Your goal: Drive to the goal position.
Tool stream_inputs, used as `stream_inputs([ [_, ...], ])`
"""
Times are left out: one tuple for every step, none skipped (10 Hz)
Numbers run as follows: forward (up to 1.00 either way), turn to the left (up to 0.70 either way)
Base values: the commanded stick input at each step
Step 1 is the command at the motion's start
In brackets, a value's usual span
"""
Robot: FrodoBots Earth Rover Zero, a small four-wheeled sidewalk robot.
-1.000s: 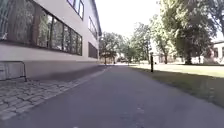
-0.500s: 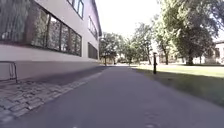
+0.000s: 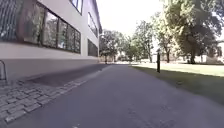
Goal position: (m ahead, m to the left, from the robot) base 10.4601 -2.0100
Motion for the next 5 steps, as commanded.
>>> stream_inputs([
  [0.85,0.00],
  [0.85,0.00],
  [0.85,0.00],
  [0.85,0.00],
  [0.85,0.00],
])
